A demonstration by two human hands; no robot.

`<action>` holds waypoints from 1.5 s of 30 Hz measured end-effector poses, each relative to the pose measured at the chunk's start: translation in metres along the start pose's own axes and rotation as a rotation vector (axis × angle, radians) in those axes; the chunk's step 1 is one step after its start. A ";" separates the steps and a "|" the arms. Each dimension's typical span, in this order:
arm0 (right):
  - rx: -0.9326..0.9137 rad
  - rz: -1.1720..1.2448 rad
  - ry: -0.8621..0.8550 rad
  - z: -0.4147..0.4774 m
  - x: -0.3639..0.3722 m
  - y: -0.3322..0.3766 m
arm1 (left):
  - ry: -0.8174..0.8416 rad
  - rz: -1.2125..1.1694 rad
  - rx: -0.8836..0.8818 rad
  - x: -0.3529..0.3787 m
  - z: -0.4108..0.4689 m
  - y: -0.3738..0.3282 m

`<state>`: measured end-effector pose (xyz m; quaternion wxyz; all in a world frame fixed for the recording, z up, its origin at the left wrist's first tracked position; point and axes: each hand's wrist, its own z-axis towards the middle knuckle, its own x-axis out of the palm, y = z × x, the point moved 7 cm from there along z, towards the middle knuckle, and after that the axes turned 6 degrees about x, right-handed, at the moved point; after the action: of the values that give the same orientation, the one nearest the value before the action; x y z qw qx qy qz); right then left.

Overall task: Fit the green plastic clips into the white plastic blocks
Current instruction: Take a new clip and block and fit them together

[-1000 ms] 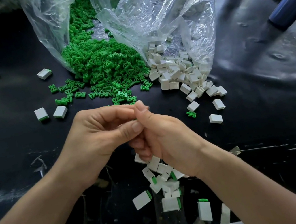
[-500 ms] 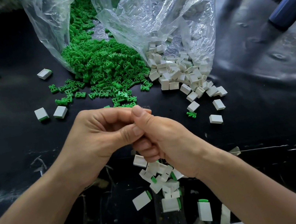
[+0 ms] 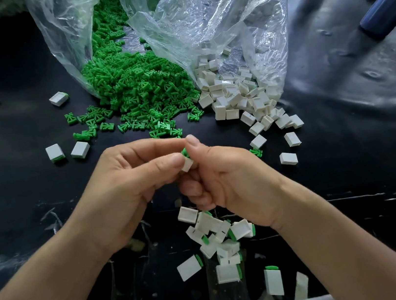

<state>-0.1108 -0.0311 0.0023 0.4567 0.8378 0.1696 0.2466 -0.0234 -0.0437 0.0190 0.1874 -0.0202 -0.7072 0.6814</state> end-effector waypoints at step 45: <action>-0.160 -0.393 -0.235 -0.005 -0.002 0.011 | -0.072 -0.128 -0.067 -0.002 0.000 0.007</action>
<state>-0.1147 -0.0345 0.0128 0.5775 0.7727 0.2551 0.0665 -0.0232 -0.0440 0.0121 0.2043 0.0432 -0.7358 0.6442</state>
